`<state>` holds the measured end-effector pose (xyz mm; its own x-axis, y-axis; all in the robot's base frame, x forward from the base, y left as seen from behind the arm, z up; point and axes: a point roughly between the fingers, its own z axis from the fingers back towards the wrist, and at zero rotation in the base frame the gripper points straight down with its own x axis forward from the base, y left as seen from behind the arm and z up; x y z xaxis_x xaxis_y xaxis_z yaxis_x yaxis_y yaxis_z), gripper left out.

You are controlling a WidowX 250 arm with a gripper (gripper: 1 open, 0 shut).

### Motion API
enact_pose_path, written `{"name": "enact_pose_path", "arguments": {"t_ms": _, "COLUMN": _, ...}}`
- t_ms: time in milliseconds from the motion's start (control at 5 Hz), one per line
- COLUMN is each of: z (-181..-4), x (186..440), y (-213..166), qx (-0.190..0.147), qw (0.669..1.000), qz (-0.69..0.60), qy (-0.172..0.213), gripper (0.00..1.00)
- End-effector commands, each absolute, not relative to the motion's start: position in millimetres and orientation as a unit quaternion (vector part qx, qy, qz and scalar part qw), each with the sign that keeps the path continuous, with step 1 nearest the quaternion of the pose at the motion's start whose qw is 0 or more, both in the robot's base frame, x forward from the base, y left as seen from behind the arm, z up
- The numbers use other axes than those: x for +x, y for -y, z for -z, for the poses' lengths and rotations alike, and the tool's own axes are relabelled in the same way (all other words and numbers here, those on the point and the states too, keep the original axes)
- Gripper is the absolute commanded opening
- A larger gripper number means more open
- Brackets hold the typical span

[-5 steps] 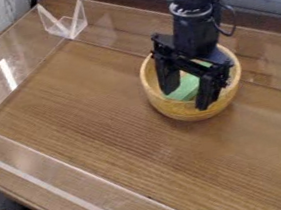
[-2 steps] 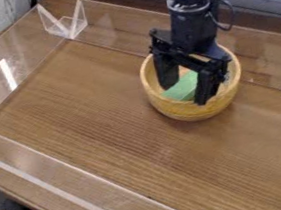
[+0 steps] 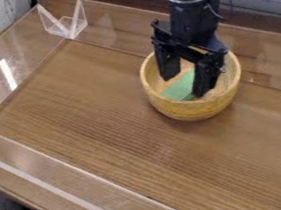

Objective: Remove the green block from inside the brown bowl and put it on the table

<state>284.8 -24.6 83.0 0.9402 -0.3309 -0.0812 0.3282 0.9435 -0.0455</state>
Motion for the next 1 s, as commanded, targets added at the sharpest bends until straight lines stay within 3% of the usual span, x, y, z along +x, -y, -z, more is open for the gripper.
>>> {"name": "enact_pose_path", "arguments": {"t_ms": 0, "z": -92.2, "x": 292.8, "y": 11.3, "qx": -0.011, "qw": 0.983, "qz": 0.183, "qy": -0.023, "gripper": 1.00}}
{"name": "enact_pose_path", "arguments": {"t_ms": 800, "z": -72.3, "x": 294.4, "y": 22.1, "qx": -0.021, "qw": 0.989, "qz": 0.142, "qy": -0.025, "gripper": 1.00}}
